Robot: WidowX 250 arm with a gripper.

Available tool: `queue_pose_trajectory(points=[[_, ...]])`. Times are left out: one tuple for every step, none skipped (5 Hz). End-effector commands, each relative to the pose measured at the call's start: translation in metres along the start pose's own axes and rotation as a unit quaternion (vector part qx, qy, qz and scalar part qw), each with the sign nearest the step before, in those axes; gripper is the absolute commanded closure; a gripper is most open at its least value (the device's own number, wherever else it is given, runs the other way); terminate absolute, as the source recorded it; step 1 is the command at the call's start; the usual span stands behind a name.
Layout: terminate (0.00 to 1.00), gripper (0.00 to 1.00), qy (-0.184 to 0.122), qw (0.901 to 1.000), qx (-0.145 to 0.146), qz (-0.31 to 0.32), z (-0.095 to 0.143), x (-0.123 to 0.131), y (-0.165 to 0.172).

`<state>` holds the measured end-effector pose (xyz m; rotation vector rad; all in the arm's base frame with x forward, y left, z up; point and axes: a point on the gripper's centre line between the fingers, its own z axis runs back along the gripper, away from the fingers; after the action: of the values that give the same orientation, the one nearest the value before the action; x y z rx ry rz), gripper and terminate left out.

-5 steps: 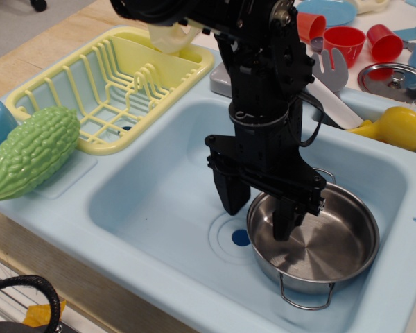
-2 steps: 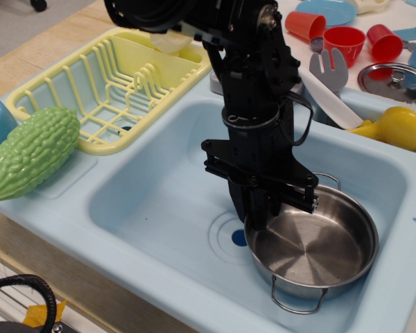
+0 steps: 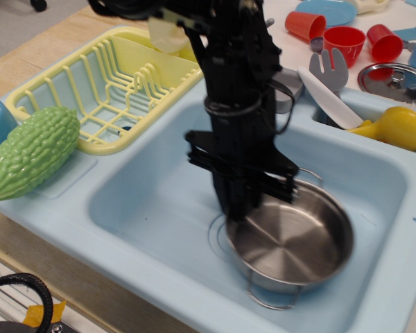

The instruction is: Put pot or pan from sink into drying rack

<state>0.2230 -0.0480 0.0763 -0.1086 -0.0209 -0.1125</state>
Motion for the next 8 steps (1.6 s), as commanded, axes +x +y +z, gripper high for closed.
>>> queue_pose_trajectory(points=[[0.00,1.00,-0.029,0.9978,0.028,0.051,0.038,-0.010,0.015],[0.00,1.00,-0.040,0.9937,0.046,0.094,0.058,-0.019,0.024],[0.00,1.00,-0.053,0.9858,0.049,0.151,0.075,-0.022,0.040],[0.00,1.00,-0.075,0.9760,0.046,0.199,0.088,-0.016,0.055],[0.00,1.00,-0.095,0.9688,0.037,0.226,0.097,-0.007,0.069],[0.00,1.00,-0.108,0.9593,0.035,0.259,0.103,0.001,0.088],[0.00,1.00,-0.110,0.9529,0.035,0.280,0.103,0.000,0.107],[0.00,1.00,-0.123,0.9466,0.049,0.294,0.109,0.011,0.126]])
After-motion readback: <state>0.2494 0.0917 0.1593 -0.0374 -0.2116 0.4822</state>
